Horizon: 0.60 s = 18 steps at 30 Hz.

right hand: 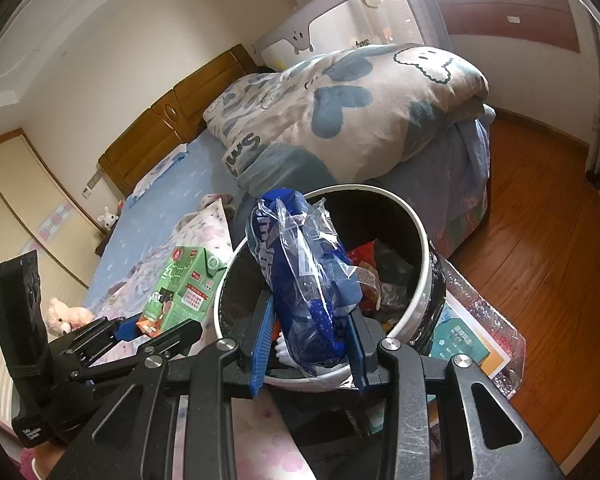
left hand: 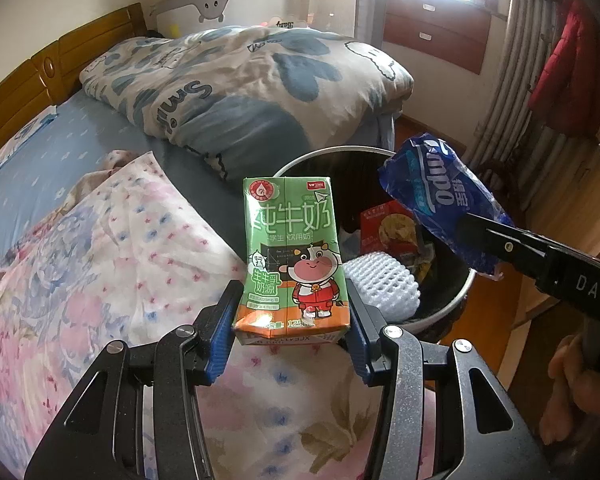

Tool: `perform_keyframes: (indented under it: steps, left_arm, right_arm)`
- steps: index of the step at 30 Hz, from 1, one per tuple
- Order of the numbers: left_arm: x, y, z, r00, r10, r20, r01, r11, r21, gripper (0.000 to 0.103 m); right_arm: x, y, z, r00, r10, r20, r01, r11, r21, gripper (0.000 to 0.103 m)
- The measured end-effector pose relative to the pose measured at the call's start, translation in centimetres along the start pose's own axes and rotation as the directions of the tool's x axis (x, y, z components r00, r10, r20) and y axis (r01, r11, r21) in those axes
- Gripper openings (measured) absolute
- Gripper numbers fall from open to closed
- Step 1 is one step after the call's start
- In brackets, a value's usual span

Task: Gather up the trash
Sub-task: 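Open both tools to drop the milk carton and blue wrapper into the bin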

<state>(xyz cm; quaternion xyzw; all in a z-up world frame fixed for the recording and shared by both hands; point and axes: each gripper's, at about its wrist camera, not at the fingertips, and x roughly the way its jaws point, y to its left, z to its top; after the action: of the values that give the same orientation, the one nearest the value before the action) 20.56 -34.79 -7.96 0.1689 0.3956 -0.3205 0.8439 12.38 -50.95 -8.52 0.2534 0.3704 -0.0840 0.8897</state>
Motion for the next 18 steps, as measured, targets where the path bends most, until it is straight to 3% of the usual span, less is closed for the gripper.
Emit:
perform_keyframes:
  steps: [18]
  left_arm:
    - [1.5, -0.4, 1.3, 1.000, 0.001, -0.011, -0.001, 1.000, 0.012, 0.047]
  right_arm:
    - [0.8, -0.4, 1.2, 1.000, -0.002, -0.014, 0.002, 1.000, 0.007, 0.033]
